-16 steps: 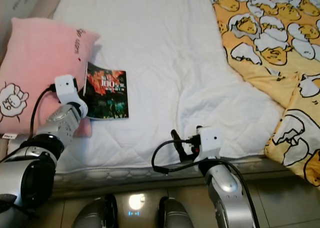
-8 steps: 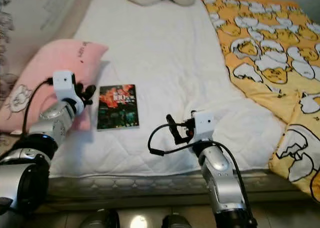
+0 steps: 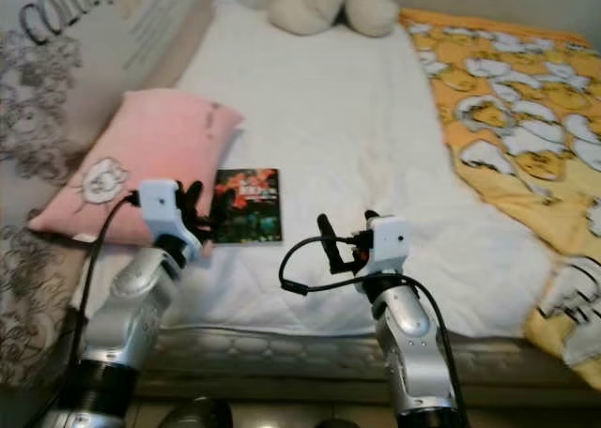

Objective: Clean up the room

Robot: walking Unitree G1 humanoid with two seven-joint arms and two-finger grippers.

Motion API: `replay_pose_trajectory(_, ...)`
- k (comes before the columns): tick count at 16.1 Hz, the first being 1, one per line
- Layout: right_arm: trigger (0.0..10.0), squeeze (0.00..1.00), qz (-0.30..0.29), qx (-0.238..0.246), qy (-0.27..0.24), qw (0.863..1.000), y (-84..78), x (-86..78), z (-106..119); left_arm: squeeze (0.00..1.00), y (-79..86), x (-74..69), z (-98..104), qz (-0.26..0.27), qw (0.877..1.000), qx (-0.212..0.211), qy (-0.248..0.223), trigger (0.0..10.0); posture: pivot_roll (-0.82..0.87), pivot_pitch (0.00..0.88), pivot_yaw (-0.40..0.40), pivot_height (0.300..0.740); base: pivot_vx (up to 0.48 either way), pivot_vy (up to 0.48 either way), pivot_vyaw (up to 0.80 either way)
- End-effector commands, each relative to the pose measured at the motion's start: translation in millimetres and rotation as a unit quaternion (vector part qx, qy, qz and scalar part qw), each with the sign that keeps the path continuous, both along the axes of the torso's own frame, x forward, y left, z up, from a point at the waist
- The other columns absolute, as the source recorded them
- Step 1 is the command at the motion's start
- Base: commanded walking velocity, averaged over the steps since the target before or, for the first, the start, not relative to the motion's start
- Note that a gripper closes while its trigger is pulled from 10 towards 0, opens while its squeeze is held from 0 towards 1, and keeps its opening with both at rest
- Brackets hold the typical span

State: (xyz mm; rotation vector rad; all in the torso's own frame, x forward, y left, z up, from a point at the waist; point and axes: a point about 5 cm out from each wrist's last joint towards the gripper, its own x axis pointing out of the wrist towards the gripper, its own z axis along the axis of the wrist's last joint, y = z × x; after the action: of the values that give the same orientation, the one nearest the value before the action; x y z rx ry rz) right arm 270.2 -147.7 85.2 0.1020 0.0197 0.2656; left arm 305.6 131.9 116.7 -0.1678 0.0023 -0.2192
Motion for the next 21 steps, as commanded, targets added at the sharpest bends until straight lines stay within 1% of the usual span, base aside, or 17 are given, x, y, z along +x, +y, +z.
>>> replay_pose_trajectory(1, 10.0, 0.00, -0.020, 0.008, -0.024, 0.999, -9.0, 1.2, 8, 0.00, 19.2, -6.9, 15, 0.047, 0.997, 0.030, -0.053, 10.0, -0.04, 0.000, -0.011, 0.740, 0.000, 0.000, 0.00)
replay_pose_trajectory(2, 10.0, 0.00, -0.042, 0.012, -0.038, 0.998, -16.3, -1.4, 13, 0.00, 29.5, -21.3, 14, 0.068, 0.995, 0.048, -0.053, 10.0, -0.04, 0.000, -0.016, 0.740, 0.000, 0.000, 0.00)
replay_pose_trajectory(3, 10.0, 0.00, -0.073, 0.008, -0.049, 0.996, -26.3, -9.5, 16, 0.00, 36.1, -36.2, 11, 0.083, 0.993, 0.071, -0.048, 10.0, -0.04, 0.000, -0.020, 0.740, 0.000, 0.000, 0.00)
replay_pose_trajectory(4, 10.0, 0.00, -0.083, -0.001, -0.054, 0.995, -30.7, -14.9, 17, 0.00, 37.5, -41.9, 8, 0.096, 0.992, 0.076, -0.036, 10.0, -0.03, 0.000, -0.024, 0.740, 0.000, 0.000, 0.00)
replay_pose_trajectory(5, 10.0, 0.00, -0.090, -0.010, -0.059, 0.994, -34.4, -19.2, 17, 0.00, 38.9, -44.5, 7, 0.118, 0.989, 0.079, -0.029, 10.0, -0.04, 0.000, -0.032, 0.740, 0.000, 0.000, 0.00)
replay_pose_trajectory(6, 10.0, 0.00, -0.096, -0.016, -0.053, 0.994, -38.7, -20.4, 12, 0.00, 41.8, -43.1, 8, 0.138, 0.981, 0.126, -0.044, 10.0, -0.03, 0.000, -0.034, 0.740, 0.000, 0.000, 0.00)
replay_pose_trajectory(7, 10.0, 0.00, -0.101, -0.014, -0.042, 0.994, -40.8, -17.2, 7, 0.00, 43.7, -41.6, 4, 0.147, 0.979, 0.139, -0.039, 10.0, -0.04, 0.000, -0.034, 0.740, 0.000, 0.000, 0.00)
replay_pose_trajectory(8, 10.0, 0.00, -0.104, -0.012, -0.041, 0.994, -42.0, -15.4, 6, 0.00, 44.0, -42.0, 0, 0.147, 0.980, 0.129, -0.023, 10.0, -0.04, 0.000, -0.036, 0.740, 0.000, 0.000, 0.00)
replay_pose_trajectory(9, 10.0, 0.00, -0.121, -0.008, -0.038, 0.992, -47.2, -13.0, 4, 0.00, 49.4, -43.5, -6, 0.165, 0.981, 0.100, 0.002, 10.0, -0.04, 0.000, -0.040, 0.740, 0.000, 0.000, 0.00)
replay_pose_trajectory(10, 10.0, 0.00, -0.135, -0.006, -0.032, 0.990, -50.4, -9.2, 3, 0.00, 53.6, -41.5, -11, 0.174, 0.981, 0.087, 0.013, 10.0, -0.04, 0.000, -0.041, 0.740, 0.000, 0.000, 0.00)
replay_pose_trajectory(11, 10.0, 0.00, -0.133, -0.008, -0.032, 0.991, -48.4, -6.3, 3, 0.00, 50.2, -37.9, -12, 0.165, 0.983, 0.072, 0.019, 10.0, -0.05, 0.000, -0.040, 0.740, 0.000, -0.480, 0.00)
replay_pose_trajectory(12, 10.0, 0.00, -0.128, -0.009, -0.034, 0.991, -46.3, -4.0, 5, 0.00, 46.2, -35.2, -10, 0.152, 0.986, 0.072, 0.015, 10.0, -0.05, 0.000, -0.037, 0.740, 0.000, -0.472, 0.00)
replay_pose_trajectory(13, 10.0, 0.00, -0.117, -0.013, -0.038, 0.992, -44.3, 2.0, 8, 0.00, 40.8, -30.2, -4, 0.131, 0.989, 0.069, 0.000, 10.0, -0.05, 0.000, -0.032, 0.740, 0.000, -0.472, 0.00)
replay_pose_trajectory(15, 10.0, 0.00, -0.114, -0.011, -0.042, 0.992, -43.9, 5.7, 10, 0.00, 41.4, -28.0, -4, 0.125, 0.990, 0.062, 0.001, 10.0, -0.06, 0.000, -0.022, 0.740, 0.000, -0.472, 0.00)
replay_pose_trajectory(17, 10.0, 0.00, -0.118, -0.013, -0.045, 0.992, -43.9, 10.3, 11, 0.00, 36.3, -22.2, -3, 0.106, 0.993, 0.049, -0.002, 10.0, -0.07, 0.000, -0.014, 0.740, 0.000, -0.471, 0.00)
replay_pose_trajectory(21, 10.0, 0.00, -0.121, -0.034, -0.030, 0.992, -43.7, 11.1, 5, 0.00, 24.4, -10.3, 3, 0.081, 0.996, 0.039, -0.010, 10.0, -0.09, 0.000, -0.003, 0.740, 0.000, -0.472, 0.00)
